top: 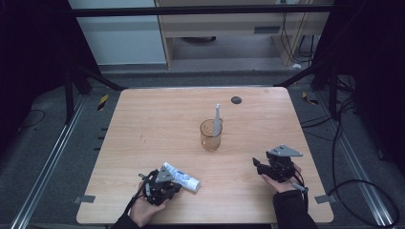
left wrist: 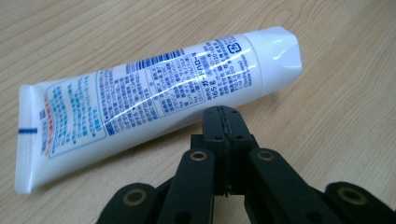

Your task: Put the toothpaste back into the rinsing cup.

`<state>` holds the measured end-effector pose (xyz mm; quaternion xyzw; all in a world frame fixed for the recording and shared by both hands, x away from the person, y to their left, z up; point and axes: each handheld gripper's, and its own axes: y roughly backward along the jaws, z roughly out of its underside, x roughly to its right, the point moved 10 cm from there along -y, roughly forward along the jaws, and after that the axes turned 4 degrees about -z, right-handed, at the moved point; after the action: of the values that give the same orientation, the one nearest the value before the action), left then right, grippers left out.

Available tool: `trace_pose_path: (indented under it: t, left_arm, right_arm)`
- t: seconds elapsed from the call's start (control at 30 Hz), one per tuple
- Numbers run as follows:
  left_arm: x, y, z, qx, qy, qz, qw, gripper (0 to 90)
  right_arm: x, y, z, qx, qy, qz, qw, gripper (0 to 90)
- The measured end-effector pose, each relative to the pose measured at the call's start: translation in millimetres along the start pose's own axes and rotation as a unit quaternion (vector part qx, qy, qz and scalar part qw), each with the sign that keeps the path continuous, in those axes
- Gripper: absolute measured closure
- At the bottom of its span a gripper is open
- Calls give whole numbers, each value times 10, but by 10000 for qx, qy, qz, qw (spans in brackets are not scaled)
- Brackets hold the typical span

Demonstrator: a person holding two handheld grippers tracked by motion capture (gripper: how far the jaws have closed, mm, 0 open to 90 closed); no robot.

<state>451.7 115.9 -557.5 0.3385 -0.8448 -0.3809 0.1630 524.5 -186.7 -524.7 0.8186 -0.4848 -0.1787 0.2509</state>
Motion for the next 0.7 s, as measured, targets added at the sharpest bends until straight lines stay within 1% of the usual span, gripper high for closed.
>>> trace_pose_path:
  t: [0.2,0.27,0.33,0.4,0.47,0.5,0.53,0.6,0.67,0.7]
  left_arm:
    - [19,-22,-20,2,-74,29,10000,896]
    - [10,22,-51,100,-42,42,9999,896]
    - [-36,94,-109,231,-38,-13,9997,896]
    - [-113,164,-172,324,-45,-92,9994,896]
    - [-232,220,-234,403,-12,-219,9989,896]
    - [-293,237,-268,455,39,-264,9986,896]
    - [-364,249,-296,456,63,-326,9984,896]
    - [-500,245,-353,466,142,-420,9979,896]
    - [-613,207,-393,418,168,-513,9977,896]
    - [-653,179,-408,376,152,-527,9978,896]
  right_arm:
    - [-4,-2,-1,7,9,-9,10000,397]
    - [-2,-2,1,2,10,-5,10000,397]
    - [2,0,0,7,6,0,10000,397]
    - [5,3,2,5,-22,3,10000,397]
    - [6,4,2,16,-36,-1,10000,397]
    - [6,5,1,18,-37,0,10000,397]
    - [5,7,0,24,-34,3,10000,397]
    - [5,5,0,19,-20,4,10000,397]
    - [4,-1,7,6,-31,1,10000,397]
    - [5,-4,12,-10,-39,2,10000,397]
